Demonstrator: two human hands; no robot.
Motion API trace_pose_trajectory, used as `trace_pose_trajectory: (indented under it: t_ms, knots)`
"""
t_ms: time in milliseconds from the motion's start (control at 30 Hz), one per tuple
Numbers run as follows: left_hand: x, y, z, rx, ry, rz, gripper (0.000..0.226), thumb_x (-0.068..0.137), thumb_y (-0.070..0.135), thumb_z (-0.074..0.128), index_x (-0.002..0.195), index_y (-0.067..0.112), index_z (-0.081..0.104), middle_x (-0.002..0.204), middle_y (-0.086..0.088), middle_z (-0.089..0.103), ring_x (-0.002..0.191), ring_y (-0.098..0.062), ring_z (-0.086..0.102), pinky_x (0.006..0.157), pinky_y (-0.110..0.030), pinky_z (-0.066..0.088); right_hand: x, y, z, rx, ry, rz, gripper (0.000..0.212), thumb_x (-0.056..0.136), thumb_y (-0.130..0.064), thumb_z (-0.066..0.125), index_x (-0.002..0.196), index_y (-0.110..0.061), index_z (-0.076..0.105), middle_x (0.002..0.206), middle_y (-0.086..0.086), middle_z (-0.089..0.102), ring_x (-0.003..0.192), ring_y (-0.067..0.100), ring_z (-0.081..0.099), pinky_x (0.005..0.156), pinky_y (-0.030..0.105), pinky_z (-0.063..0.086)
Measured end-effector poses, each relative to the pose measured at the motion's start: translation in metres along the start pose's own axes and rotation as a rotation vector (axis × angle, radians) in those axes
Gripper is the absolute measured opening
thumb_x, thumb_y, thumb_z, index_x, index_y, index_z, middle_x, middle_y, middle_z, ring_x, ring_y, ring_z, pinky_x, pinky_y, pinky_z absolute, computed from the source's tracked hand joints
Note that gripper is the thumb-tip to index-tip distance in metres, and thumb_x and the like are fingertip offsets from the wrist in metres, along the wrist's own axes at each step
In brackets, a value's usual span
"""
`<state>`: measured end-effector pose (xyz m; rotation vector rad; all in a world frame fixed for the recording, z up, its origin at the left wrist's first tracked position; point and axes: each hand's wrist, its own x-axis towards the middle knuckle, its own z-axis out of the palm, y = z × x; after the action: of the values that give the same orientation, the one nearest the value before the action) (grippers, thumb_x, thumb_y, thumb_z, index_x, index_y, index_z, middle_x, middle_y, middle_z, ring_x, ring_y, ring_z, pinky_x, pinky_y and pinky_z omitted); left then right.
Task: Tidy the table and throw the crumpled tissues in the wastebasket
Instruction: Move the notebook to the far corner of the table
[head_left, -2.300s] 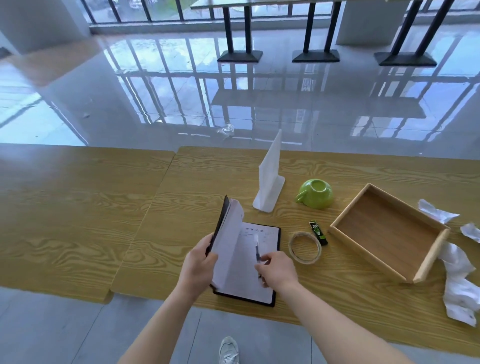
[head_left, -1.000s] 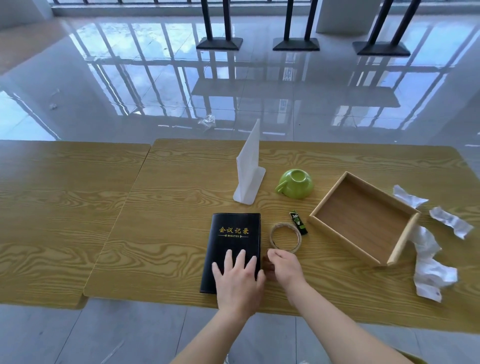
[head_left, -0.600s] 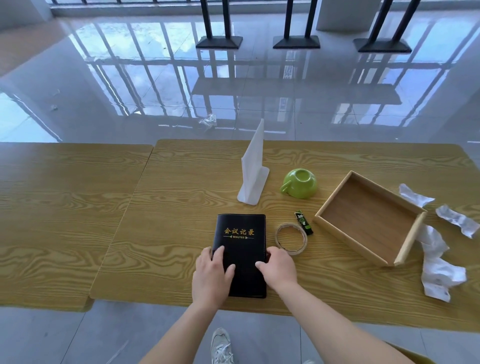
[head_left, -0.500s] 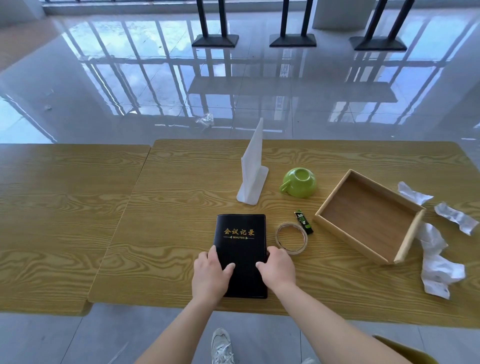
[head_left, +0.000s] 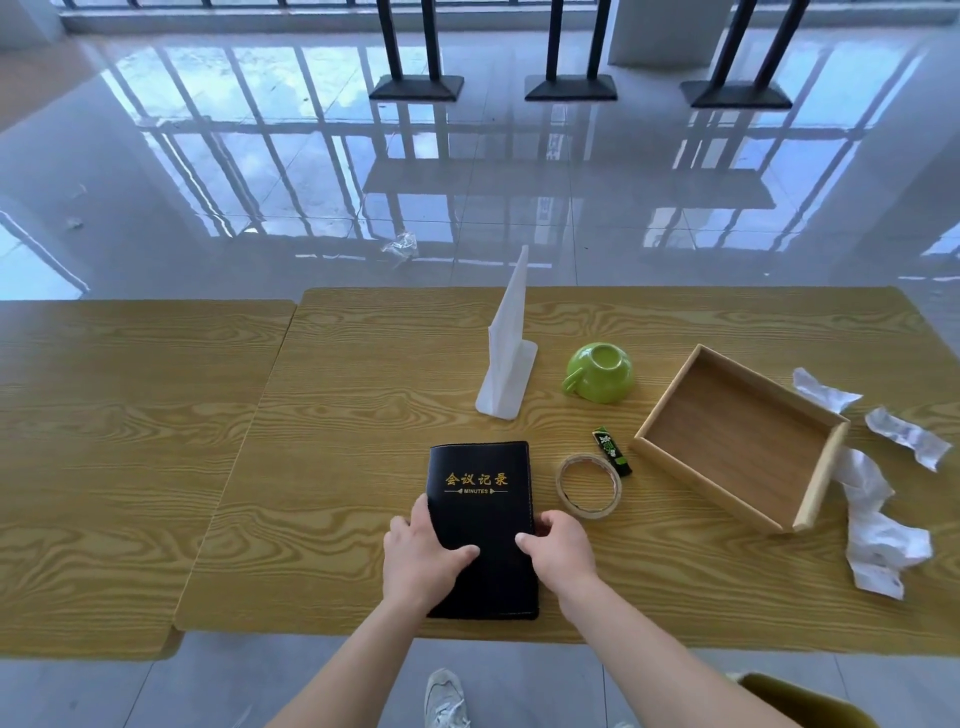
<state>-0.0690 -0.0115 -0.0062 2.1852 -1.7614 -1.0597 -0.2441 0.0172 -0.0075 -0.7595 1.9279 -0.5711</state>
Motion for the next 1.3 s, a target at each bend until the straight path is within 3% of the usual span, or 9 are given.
trace_pose_trajectory:
  t_ms: [267, 533, 633, 967, 1167, 1300]
  knots:
    - [-0.002, 0.008, -0.009, -0.182, 0.049, 0.125, 0.093, 0.067, 0.045, 0.082, 0.144, 0.035, 0.032, 0.106, 0.001, 0.042, 0.098, -0.014, 0.045, 0.083, -0.026, 0.037, -0.012, -0.012, -0.019, 0.070, 0.048, -0.072, 0.018, 0.087, -0.019, 0.069, 0.105, -0.019, 0.066, 0.100, -0.005, 0.070, 0.095, 0.014, 0.066, 0.088, 0.036, 0.057]
    - [-0.008, 0.048, -0.012, -0.157, 0.016, 0.280, 0.083, 0.071, 0.049, 0.078, 0.142, 0.034, 0.037, 0.102, 0.003, 0.042, 0.100, -0.017, 0.049, 0.084, -0.029, 0.042, -0.030, -0.012, -0.062, 0.237, 0.127, -0.077, 0.012, 0.085, -0.013, 0.072, 0.092, -0.024, 0.070, 0.092, -0.005, 0.075, 0.088, 0.013, 0.071, 0.083, 0.039, 0.061]
    - [-0.010, 0.074, -0.007, -0.139, -0.009, 0.361, 0.079, 0.071, 0.048, 0.079, 0.138, 0.036, 0.040, 0.096, 0.009, 0.038, 0.095, -0.015, 0.047, 0.081, -0.027, 0.039, -0.036, -0.006, -0.088, 0.294, 0.164, -0.080, 0.013, 0.086, -0.013, 0.072, 0.090, -0.025, 0.070, 0.093, -0.004, 0.075, 0.089, 0.012, 0.071, 0.085, 0.038, 0.060]
    - [-0.030, 0.181, 0.039, -0.155, 0.006, 0.513, 0.080, 0.068, 0.047, 0.082, 0.138, 0.035, 0.044, 0.106, 0.002, 0.049, 0.096, -0.009, 0.042, 0.085, -0.024, 0.035, -0.023, 0.019, -0.202, 0.324, 0.244, -0.165, 0.012, 0.085, -0.014, 0.074, 0.089, -0.025, 0.071, 0.091, -0.005, 0.075, 0.088, 0.011, 0.071, 0.085, 0.036, 0.060]
    - [-0.037, 0.237, 0.064, -0.130, -0.014, 0.539, 0.089, 0.072, 0.045, 0.081, 0.146, 0.027, 0.037, 0.110, -0.001, 0.045, 0.108, -0.020, 0.049, 0.093, -0.026, 0.038, -0.010, 0.034, -0.254, 0.350, 0.302, -0.175, 0.009, 0.084, -0.019, 0.074, 0.091, -0.025, 0.072, 0.088, -0.008, 0.076, 0.084, 0.007, 0.072, 0.082, 0.033, 0.061]
    - [-0.026, 0.268, 0.075, -0.138, -0.071, 0.621, 0.078, 0.072, 0.041, 0.081, 0.140, 0.032, 0.043, 0.101, 0.004, 0.043, 0.098, -0.015, 0.047, 0.086, -0.025, 0.037, -0.002, 0.039, -0.275, 0.403, 0.360, -0.152, 0.012, 0.085, -0.018, 0.074, 0.093, -0.027, 0.070, 0.092, -0.005, 0.075, 0.089, 0.010, 0.072, 0.084, 0.036, 0.061]
